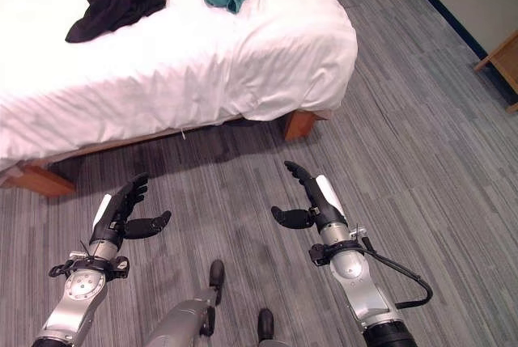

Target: Pick up bed clothes into laundry basket.

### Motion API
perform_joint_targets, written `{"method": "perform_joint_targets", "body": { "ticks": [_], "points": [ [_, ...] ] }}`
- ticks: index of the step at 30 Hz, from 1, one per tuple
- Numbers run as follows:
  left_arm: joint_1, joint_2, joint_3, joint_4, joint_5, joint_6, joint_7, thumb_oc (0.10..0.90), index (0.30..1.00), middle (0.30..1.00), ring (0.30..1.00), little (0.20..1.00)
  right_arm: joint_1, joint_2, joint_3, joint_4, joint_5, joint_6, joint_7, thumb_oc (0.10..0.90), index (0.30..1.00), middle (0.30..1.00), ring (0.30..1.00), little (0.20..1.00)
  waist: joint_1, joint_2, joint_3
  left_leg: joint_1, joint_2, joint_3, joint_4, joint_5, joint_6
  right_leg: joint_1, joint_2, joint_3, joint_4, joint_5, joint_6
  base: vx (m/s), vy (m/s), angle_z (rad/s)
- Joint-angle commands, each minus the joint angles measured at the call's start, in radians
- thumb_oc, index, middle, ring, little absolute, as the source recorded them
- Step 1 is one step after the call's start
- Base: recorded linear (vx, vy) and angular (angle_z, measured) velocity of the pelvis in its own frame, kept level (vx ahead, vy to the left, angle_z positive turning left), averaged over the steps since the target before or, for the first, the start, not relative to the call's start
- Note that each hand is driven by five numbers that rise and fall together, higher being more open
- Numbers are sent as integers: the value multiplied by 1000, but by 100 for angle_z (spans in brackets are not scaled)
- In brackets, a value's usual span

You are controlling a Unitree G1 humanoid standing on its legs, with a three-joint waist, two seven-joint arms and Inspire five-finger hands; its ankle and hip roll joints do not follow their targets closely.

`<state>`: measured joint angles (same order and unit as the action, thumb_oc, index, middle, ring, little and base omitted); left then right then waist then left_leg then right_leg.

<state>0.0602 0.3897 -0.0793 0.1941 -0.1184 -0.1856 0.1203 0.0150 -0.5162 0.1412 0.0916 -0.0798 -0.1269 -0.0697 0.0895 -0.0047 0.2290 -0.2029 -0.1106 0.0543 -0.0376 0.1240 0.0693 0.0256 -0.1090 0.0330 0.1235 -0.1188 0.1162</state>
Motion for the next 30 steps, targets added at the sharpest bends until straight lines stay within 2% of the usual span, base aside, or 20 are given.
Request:
{"method": "perform_joint_targets", "body": {
  "ticks": [1,2,4,6,7,9,10,11,14,17,19,20,21,22,23,24,26,27,28,30],
  "points": [
    [-49,63,42,-47,21,-70,3,800,900,900,900,900,-80,30,-35,-56,-28,-68,-18,800,900,900,900,900,-13,-45,-86,90,70,-28,-38,-54,-45,-66,19,-43,212,148,88,215,72,7],
    [-58,77,39,-47,23,-66,5,800,900,900,900,900,-86,55,-31,-50,-33,-65,-23,800,900,900,900,900,-32,-23,-75,135,101,-40,-50,-70,-38,-146,3,-56,335,201,92,262,52,20],
    [-60,84,45,-49,20,-65,6,800,900,900,900,900,-86,67,-28,-50,-34,-63,-27,800,900,900,900,900,-37,-18,-71,157,115,-45,-50,-84,-38,-195,-23,-78,384,207,79,233,14,24],
    [-55,91,57,-54,13,-69,4,800,900,900,900,900,-81,81,-28,-59,-33,-60,-23,800,900,900,900,900,-45,-17,-71,192,132,-42,-50,-117,-50,-227,-84,-146,293,191,54,304,-62,17],
    [-50,93,59,-53,10,-73,2,800,900,900,900,900,-79,83,-27,-65,-31,-60,-20,800,900,900,900,900,-55,-18,-73,208,136,-44,-50,-132,-55,-236,-89,-168,234,179,46,556,-132,17],
    [-42,95,68,-48,5,-80,-4,800,900,900,900,900,-66,83,-29,-70,-27,-61,-16,800,900,900,900,900,-92,-35,-82,282,139,-67,-50,-192,-72,-257,-38,-173,-30,187,37,548,-135,6],
    [-41,95,69,-48,5,-80,-4,800,900,900,900,900,-65,82,-29,-70,-27,-61,-16,800,900,900,900,900,-93,-32,-80,285,141,-68,-50,-194,-73,-250,-36,-176,-36,189,37,526,-131,12],
    [-51,94,78,-37,8,-82,-1,800,900,900,900,900,-63,85,-30,-63,-28,-59,-20,800,900,900,900,900,-119,-40,-85,330,150,-89,-50,-232,-91,-307,-21,-164,-172,238,56,470,-133,27],
    [-53,89,92,-22,24,-85,14,800,900,900,900,900,-59,85,-30,-63,-60,-51,-28,800,900,900,900,900,-147,-18,-92,387,214,-108,-50,-281,-123,-392,-24,-157,-207,267,84,487,-193,55],
    [-20,88,99,-15,21,-87,5,800,900,900,900,900,-17,69,-75,-95,-116,-46,-50,800,900,900,900,900,-166,-34,-126,429,268,-130,-50,-309,-156,-343,-37,-130,-200,300,71,422,-286,59],
    [1,79,110,-13,19,-88,6,800,900,900,900,900,-3,64,-98,-109,-133,-44,-60,800,900,900,900,900,-172,-26,-133,438,300,-132,-50,-288,-174,-324,-29,-125,-193,299,67,278,-233,65],
    [24,70,128,-27,-7,-87,9,800,900,900,900,900,-5,23,-161,-143,-205,-37,-125,800,900,900,900,900,-162,-3,-131,378,345,-135,58,-141,-206,-265,5,-133,-196,287,36,225,-235,50],
    [27,66,132,-29,-20,-88,13,800,900,900,900,900,-5,6,-195,-162,-230,-34,-160,800,900,900,900,900,-155,3,-125,319,357,-146,152,-90,-210,-228,20,-129,-200,256,24,201,-239,47],
    [25,65,131,-29,-21,-88,13,800,900,900,900,900,-5,6,-197,-163,-231,-34,-160,800,900,900,900,900,-158,0,-125,311,353,-152,155,-84,-211,-231,15,-132,-202,262,22,202,-137,23],
    [29,61,137,-27,-37,-96,23,800,900,900,900,900,-24,-35,-244,-173,-279,-18,-214,800,900,900,900,900,-151,-8,-122,264,362,-143,226,-43,-199,-196,19,-141,-205,234,8,271,-228,44],
    [29,54,135,-26,-45,-97,45,800,900,900,900,900,-63,-72,-296,-192,-337,12,-288,800,900,900,900,900,-143,-49,-111,166,321,-120,275,-59,-170,-155,-3,-138,-211,221,-12,297,-203,60],
    [23,42,129,-22,-60,-95,59,800,900,900,900,900,-84,-81,-322,-212,-353,34,-324,800,900,900,900,900,-127,-60,-103,137,288,-100,265,-109,-158,-132,-14,-127,-211,204,-4,282,-55,30],
    [46,23,122,-20,-75,-95,70,800,900,900,900,900,-120,-119,-380,-239,-383,54,-379,800,900,900,900,900,-111,-59,-107,117,258,-90,181,-136,-162,-105,-27,-121,-211,188,4,292,13,-25],
    [45,20,120,-21,-75,-94,70,800,900,900,900,900,-118,-122,-382,-241,-384,56,-379,800,900,900,900,900,-109,-57,-106,123,257,-89,171,-133,-162,-103,-29,-121,-211,185,5,291,89,-47],
    [72,5,115,-13,-66,-98,77,800,900,900,900,900,-146,-191,-446,-258,-428,77,-422,800,900,900,900,900,-102,-30,-117,137,248,-88,38,-109,-173,-70,-16,-118,-208,159,7,168,69,-44]
  ]
}}
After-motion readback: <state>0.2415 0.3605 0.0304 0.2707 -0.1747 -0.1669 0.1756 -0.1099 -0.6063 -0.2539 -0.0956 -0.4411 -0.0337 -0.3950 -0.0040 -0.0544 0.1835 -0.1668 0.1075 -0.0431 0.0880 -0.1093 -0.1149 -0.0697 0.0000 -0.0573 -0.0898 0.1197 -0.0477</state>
